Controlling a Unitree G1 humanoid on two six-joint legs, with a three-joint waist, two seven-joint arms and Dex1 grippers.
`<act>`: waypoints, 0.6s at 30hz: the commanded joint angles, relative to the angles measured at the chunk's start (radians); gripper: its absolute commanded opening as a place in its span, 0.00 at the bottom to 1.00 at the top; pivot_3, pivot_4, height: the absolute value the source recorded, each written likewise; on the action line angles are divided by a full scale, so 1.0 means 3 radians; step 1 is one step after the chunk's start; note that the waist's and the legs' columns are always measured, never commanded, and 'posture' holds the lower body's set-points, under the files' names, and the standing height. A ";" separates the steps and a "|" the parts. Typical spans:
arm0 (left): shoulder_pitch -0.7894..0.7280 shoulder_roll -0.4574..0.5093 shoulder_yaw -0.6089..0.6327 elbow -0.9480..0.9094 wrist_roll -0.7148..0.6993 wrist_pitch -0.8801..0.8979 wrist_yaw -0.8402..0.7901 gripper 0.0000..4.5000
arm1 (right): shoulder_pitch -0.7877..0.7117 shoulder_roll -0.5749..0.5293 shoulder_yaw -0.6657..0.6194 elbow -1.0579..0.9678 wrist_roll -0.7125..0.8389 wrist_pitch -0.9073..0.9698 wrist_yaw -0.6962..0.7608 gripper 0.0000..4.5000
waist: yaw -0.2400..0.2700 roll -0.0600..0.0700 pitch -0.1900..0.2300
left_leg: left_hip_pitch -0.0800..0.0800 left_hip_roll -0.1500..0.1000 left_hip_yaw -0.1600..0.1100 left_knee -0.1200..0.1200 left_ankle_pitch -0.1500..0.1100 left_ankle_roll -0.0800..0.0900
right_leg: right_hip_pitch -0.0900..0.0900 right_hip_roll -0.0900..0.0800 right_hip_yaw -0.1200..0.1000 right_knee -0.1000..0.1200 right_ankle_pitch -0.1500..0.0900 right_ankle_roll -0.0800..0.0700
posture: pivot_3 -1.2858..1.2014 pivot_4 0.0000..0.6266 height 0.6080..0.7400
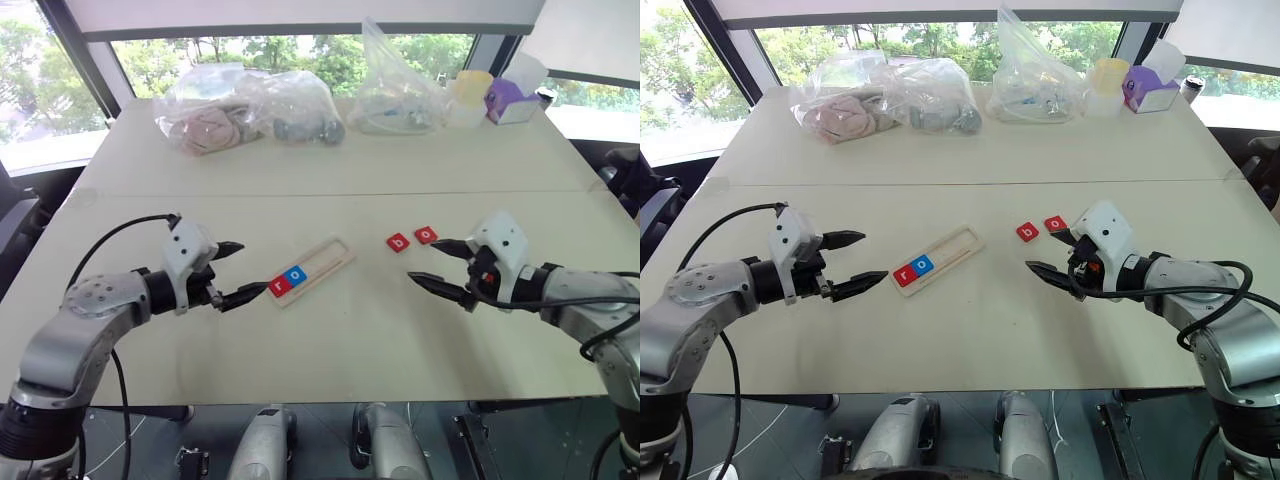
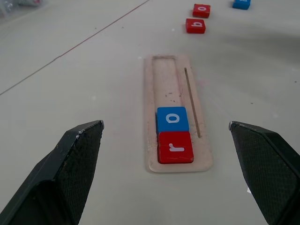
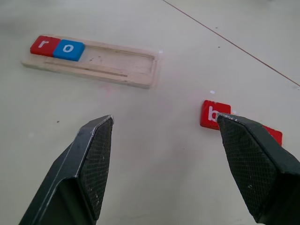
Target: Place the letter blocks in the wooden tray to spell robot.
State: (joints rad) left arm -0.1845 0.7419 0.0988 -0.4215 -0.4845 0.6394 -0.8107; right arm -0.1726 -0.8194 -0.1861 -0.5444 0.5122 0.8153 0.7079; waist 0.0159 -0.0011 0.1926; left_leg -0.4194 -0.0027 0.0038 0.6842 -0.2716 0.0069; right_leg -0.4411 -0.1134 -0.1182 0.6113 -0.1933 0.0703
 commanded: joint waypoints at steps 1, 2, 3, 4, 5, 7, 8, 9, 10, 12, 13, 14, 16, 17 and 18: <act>-0.0138 -0.0075 -0.0224 0.0077 0.0171 -0.0184 0.0016 1.00 | -0.0017 0.0038 0.0017 -0.0111 -0.0028 -0.0068 -0.0082 0.80 | 0.0004 0.0000 0.0000 | 0.0001 0.0000 0.0000 0.0000 0.0000 0.0000 | 0.0001 0.0000 0.0000 0.0000 0.0000 0.0000 | 0.52 0.24 1.00; -0.0163 -0.0104 -0.0294 0.0128 0.0240 -0.0244 0.0026 1.00 | -0.0028 0.0050 0.0034 -0.0113 -0.0027 -0.0065 -0.0101 0.80 | -0.0001 0.0000 0.0000 | 0.0001 0.0000 0.0000 0.0001 0.0000 0.0000 | 0.0001 0.0000 0.0000 0.0000 0.0000 0.0000 | 0.52 0.24 1.00; -0.0179 -0.0138 -0.0356 0.0186 0.0313 -0.0318 0.0046 1.00 | -0.0031 0.0062 0.0045 -0.0113 -0.0024 -0.0064 -0.0116 0.80 | -0.0002 0.0000 0.0000 | 0.0001 0.0000 0.0001 0.0001 0.0000 0.0000 | 0.0001 0.0000 0.0002 0.0000 0.0000 0.0000 | 0.52 0.24 1.00; -0.0192 -0.0177 -0.0410 0.0257 0.0376 -0.0384 0.0065 1.00 | -0.0028 0.0070 0.0065 -0.0109 -0.0032 -0.0071 -0.0127 0.80 | -0.0002 0.0000 0.0000 | 0.0002 0.0000 0.0003 0.0001 0.0000 0.0000 | 0.0001 0.0000 0.0003 0.0000 0.0000 0.0000 | 0.52 0.24 1.00; -0.0200 -0.0203 -0.0442 0.0308 0.0418 -0.0432 0.0073 1.00 | -0.0025 0.0074 0.0079 -0.0106 -0.0038 -0.0077 -0.0135 0.80 | -0.0002 0.0000 0.0000 | 0.0002 0.0000 0.0003 0.0001 0.0000 0.0000 | 0.0001 0.0000 0.0003 0.0000 0.0000 0.0000 | 0.52 0.24 1.00; -0.0205 -0.0273 -0.0555 0.0432 0.0556 -0.0588 0.0088 1.00 | -0.0013 0.0079 0.0129 -0.0117 -0.0072 -0.0102 -0.0161 0.80 | -0.0005 0.0000 0.0000 | 0.0002 0.0000 0.0003 0.0000 0.0000 0.0000 | 0.0001 0.0000 0.0003 0.0001 0.0001 0.0000 | 0.52 0.24 1.00; -0.0207 -0.0310 -0.0597 0.0478 0.0605 -0.0641 0.0098 1.00 | -0.0013 0.0088 0.0147 -0.0129 -0.0077 -0.0103 -0.0179 0.80 | -0.0008 0.0000 0.0000 | 0.0002 0.0000 0.0003 0.0000 0.0000 0.0000 | 0.0000 0.0000 0.0003 0.0001 0.0001 0.0000 | 0.52 0.24 1.00; -0.0207 -0.0334 -0.0632 0.0515 0.0655 -0.0695 0.0105 1.00 | -0.0013 0.0098 0.0160 -0.0138 -0.0077 -0.0104 -0.0195 0.80 | -0.0007 -0.0001 0.0000 | 0.0002 0.0000 0.0003 0.0000 0.0000 0.0000 | 0.0000 0.0000 0.0003 0.0001 0.0002 -0.0001 | 0.52 0.24 1.00; -0.0204 -0.0353 -0.0674 0.0551 0.0721 -0.0753 0.0120 1.00 | -0.0007 0.0109 0.0175 -0.0150 -0.0081 -0.0108 -0.0213 0.80 | -0.0006 -0.0001 0.0000 | 0.0002 0.0000 0.0003 0.0000 0.0000 0.0000 | 0.0000 0.0000 0.0003 0.0001 0.0002 -0.0002 | 0.52 0.24 1.00; -0.0194 -0.0396 -0.0738 0.0606 0.0812 -0.0840 0.0138 1.00 | 0.0014 0.0127 0.0208 -0.0164 -0.0106 -0.0129 -0.0243 0.80 | -0.0003 -0.0001 0.0000 | 0.0002 0.0000 0.0003 0.0000 0.0000 0.0000 | 0.0000 0.0000 0.0003 0.0002 0.0003 -0.0002 | 0.52 0.24 1.00; -0.0191 -0.0421 -0.0758 0.0625 0.0841 -0.0864 0.0142 1.00 | 0.0022 0.0137 0.0220 -0.0171 -0.0113 -0.0132 -0.0256 0.80 | -0.0003 -0.0001 0.0000 | 0.0002 0.0001 0.0003 0.0000 0.0000 0.0000 | 0.0000 0.0000 0.0003 0.0002 0.0003 -0.0002 | 0.52 0.24 1.00; -0.0189 -0.0443 -0.0773 0.0644 0.0862 -0.0884 0.0144 1.00 | 0.0029 0.0146 0.0228 -0.0181 -0.0116 -0.0131 -0.0268 0.80 | -0.0002 -0.0001 0.0000 | 0.0002 0.0001 0.0003 0.0000 0.0000 0.0000 | 0.0000 0.0000 0.0003 0.0002 0.0003 -0.0002 | 0.52 0.24 1.00; -0.0197 -0.0475 -0.0802 0.0703 0.0908 -0.0930 0.0147 1.00 | 0.0033 0.0161 0.0250 -0.0206 -0.0123 -0.0121 -0.0292 0.80 | -0.0001 -0.0001 0.0000 | 0.0003 0.0001 0.0004 0.0000 0.0000 0.0000 | 0.0000 0.0000 0.0004 0.0002 0.0002 -0.0001 | 0.52 0.24 1.00; -0.0197 -0.0482 -0.0814 0.0730 0.0931 -0.0958 0.0139 1.00 | 0.0038 0.0161 0.0260 -0.0217 -0.0131 -0.0122 -0.0298 0.80 | -0.0002 -0.0001 0.0000 | 0.0003 0.0000 0.0004 0.0000 0.0000 0.0000 | 0.0000 0.0000 0.0004 0.0002 0.0002 -0.0001 | 0.52 0.24 1.00; -0.0202 -0.0495 -0.0830 0.0768 0.0957 -0.0988 0.0139 1.00 | 0.0047 0.0162 0.0266 -0.0229 -0.0136 -0.0123 -0.0301 0.80 | -0.0002 -0.0001 0.0000 | 0.0003 0.0000 0.0004 0.0000 0.0000 0.0000 | 0.0000 0.0000 0.0004 0.0002 0.0003 -0.0001 | 0.52 0.24 1.00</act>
State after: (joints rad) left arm -0.2388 0.5961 -0.1471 -0.1918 -0.2144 0.3761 -0.7677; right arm -0.1593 -0.7693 -0.0976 -0.5694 0.4763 0.7968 0.6245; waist 0.0153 -0.0013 0.1927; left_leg -0.4185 -0.0025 0.0049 0.6843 -0.2715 0.0069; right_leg -0.4411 -0.1134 -0.1170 0.6118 -0.1925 0.0700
